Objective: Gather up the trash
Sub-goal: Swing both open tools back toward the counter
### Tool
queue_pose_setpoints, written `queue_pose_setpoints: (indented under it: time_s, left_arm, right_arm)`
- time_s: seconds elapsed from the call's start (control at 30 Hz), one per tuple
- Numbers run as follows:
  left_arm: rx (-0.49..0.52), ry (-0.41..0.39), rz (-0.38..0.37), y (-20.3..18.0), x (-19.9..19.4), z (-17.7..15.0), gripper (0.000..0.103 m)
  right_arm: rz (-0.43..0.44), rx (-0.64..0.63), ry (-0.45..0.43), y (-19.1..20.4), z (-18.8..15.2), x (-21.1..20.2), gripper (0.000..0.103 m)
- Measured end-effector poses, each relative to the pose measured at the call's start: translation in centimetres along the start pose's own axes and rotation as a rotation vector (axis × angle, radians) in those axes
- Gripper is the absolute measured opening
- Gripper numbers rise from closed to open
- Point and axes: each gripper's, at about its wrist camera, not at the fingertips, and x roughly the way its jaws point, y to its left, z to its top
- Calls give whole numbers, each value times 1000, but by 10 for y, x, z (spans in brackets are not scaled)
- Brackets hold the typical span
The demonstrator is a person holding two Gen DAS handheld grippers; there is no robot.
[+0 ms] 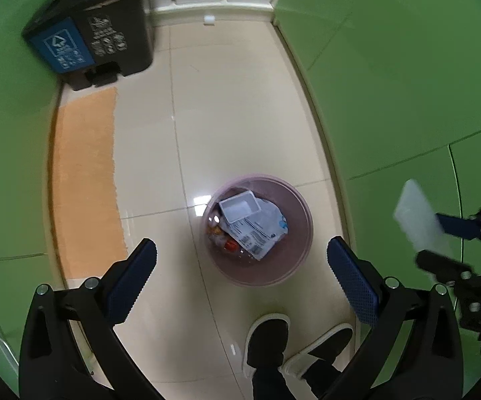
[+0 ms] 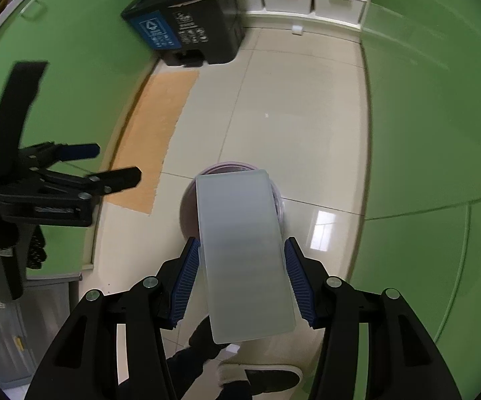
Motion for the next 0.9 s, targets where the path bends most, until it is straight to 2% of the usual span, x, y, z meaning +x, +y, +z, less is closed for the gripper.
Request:
queue_pose_setpoints:
  time_s: [0.23,0.4,0.43,0.47,0.5,0.7,0.9]
  left_arm:
    - [-52,-50,6,29,-20,-1,100]
    - [-88,-41,10,42,-14,-11,100]
    - [-94,-39,12,44,-13,-13,100]
    - [-98,-38,13,45,-12,-14,100]
    - [-103,-38,16,47,-11,-15,100]
    - [-112,-46,20,48,-10,-14,100]
    - [-105,-51,21,41,-15,-13,100]
  right_arm:
    - [37,-44,8,22,16,28,51]
    - [45,-62,13,29,23,42,53]
    - [45,-65,14,30,23,43,60]
    - [48,-68,18,30,23,46,72]
    - [55,-65,12,29,23,46,98]
    - [42,-30,48,19,25,56,98]
    - [25,-21,44,11,23,46,98]
